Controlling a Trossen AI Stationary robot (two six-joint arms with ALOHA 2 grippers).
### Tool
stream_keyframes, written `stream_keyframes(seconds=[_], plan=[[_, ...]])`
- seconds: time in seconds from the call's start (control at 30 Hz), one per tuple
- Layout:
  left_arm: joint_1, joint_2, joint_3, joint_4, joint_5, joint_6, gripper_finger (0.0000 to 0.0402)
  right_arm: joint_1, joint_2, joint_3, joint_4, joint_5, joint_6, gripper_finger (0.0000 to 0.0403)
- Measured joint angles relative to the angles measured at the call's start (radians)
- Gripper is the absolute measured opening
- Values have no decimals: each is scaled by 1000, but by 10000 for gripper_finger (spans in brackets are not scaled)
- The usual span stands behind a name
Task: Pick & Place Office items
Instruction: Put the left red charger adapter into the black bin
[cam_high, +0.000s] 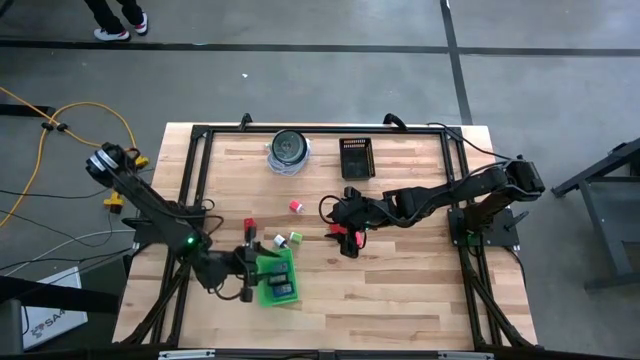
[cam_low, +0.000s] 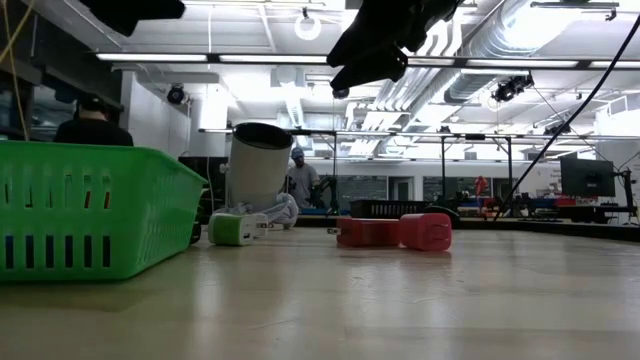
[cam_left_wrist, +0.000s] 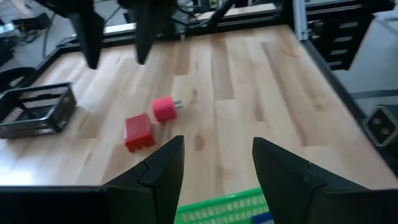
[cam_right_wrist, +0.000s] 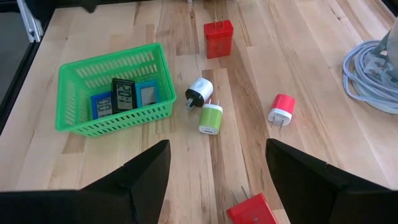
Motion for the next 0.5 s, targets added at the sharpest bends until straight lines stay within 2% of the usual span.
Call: stream_keyframes(seconds=[0.5], plan=[[103,-63,0,-151,2,-19,182,0,0,0,-21,2,0,250]])
